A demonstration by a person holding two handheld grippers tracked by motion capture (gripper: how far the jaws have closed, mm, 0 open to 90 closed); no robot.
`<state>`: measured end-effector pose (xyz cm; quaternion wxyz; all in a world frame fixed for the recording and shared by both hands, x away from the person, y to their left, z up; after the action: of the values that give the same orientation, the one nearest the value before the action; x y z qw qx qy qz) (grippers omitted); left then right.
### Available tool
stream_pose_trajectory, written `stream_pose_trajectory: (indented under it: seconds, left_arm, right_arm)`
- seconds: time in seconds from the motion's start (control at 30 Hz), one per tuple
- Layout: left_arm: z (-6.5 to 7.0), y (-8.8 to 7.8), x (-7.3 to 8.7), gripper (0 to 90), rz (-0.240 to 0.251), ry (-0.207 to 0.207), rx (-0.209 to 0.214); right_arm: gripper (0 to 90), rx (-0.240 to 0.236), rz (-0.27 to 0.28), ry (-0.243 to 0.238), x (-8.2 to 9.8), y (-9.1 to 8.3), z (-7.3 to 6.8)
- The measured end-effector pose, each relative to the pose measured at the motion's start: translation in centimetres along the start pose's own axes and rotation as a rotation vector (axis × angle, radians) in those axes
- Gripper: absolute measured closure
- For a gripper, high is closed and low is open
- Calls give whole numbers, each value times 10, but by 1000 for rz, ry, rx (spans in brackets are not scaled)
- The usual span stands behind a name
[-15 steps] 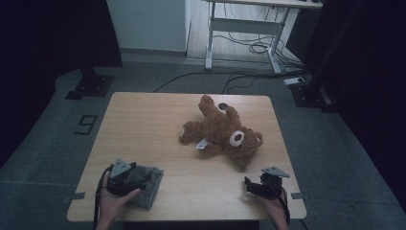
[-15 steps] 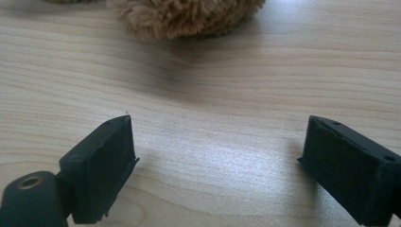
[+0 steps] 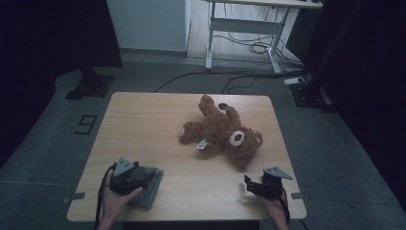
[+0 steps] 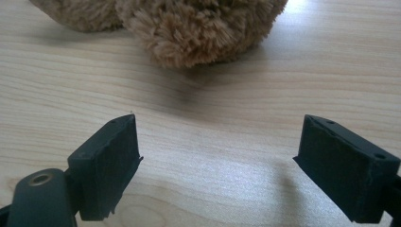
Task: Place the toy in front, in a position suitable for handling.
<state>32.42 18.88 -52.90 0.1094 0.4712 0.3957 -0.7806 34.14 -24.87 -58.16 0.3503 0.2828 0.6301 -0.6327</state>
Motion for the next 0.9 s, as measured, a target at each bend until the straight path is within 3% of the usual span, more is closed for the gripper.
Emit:
stream_pose_trajectory:
  seconds: [0.17,0.4,0.6,0.9]
  left_arm:
    - [-1,5,-1,224,-9,-6,1]
    - [1,16,-14,224,-32,23,19]
    - [-1,35,-33,226,-37,38,42]
    - [-7,81,-61,215,-83,77,59]
  right_arm:
    - [137,-14,11,2,-3,-2,-2]
    - [138,-21,18,13,-8,-2,-2]
    - [138,-32,23,6,-12,-1,-7]
    - [138,-54,26,7,-22,5,-12]
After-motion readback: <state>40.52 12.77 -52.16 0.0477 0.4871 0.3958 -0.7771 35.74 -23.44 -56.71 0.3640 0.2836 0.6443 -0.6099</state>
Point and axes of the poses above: each handheld gripper's, and its own axes: y roughly forward along the jaws, x roughly out of its underside, z roughly to its right, the point moved 6 cm from there along y, roughly forward along the jaws, and after that the axes turned 14 degrees about x, right-handed, at the moved point
